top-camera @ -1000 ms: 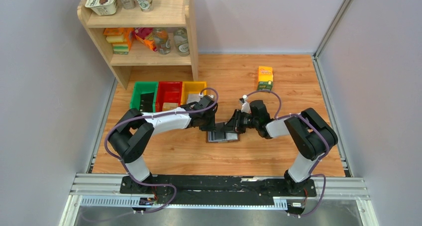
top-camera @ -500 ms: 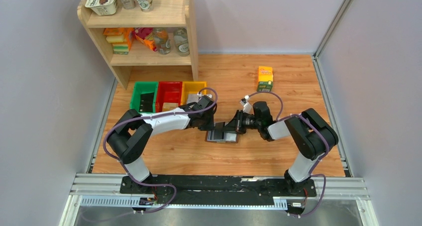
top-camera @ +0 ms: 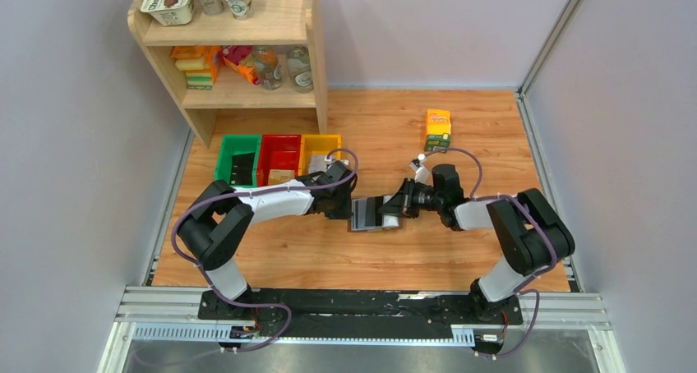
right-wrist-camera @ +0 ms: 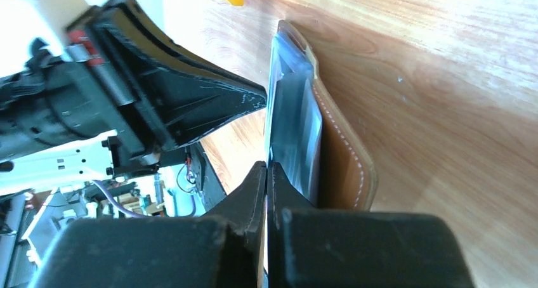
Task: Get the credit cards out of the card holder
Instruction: Remove the credit card from the card holder.
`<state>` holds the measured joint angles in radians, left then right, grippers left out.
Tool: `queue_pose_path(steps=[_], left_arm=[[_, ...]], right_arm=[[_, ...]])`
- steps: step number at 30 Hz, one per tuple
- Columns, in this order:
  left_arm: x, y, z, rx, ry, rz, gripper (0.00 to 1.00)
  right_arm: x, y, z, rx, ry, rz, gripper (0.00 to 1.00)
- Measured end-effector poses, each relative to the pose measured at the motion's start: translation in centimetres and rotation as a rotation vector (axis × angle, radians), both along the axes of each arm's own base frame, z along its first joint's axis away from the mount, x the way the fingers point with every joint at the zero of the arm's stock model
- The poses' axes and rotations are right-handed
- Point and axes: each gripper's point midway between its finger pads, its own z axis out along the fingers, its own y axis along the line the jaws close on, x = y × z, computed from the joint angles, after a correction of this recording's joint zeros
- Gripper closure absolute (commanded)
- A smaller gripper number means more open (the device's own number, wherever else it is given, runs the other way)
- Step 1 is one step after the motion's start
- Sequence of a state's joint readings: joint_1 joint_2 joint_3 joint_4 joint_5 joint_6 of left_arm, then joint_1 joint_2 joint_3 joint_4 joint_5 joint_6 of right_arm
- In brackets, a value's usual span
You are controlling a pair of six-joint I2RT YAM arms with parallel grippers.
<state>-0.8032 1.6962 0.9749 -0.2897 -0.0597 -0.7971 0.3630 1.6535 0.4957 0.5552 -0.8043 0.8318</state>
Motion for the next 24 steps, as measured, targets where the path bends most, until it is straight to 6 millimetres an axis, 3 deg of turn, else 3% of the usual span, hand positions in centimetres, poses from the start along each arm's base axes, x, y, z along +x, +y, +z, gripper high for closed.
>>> queue_pose_path(steps=[6, 12, 19, 24], left_arm=[[-1.1, 0.9, -1.1, 0.026, 0.037, -0.005, 0.83], [-1.1, 0.8, -0.9, 0.021, 0.036, -0.008, 0.76], [-0.9, -0.5, 1.9, -0.071, -0.014, -0.049, 0.66], [-0.8, -3.1, 3.5, -0.168, -0.008, -0.111, 0.66]], right_arm=[[-0.6, -1.2, 1.3, -0.059, -0.064, 0.010, 1.00], [-0.7, -2.5, 0.5, -0.186, -0.043, -0.004, 1.00], [-1.6, -3.6, -1.4, -0.275, 0.030, -0.018, 1.00], [-1.5, -3.6, -1.7, -0.281, 0.051, -0.011, 1.00]])
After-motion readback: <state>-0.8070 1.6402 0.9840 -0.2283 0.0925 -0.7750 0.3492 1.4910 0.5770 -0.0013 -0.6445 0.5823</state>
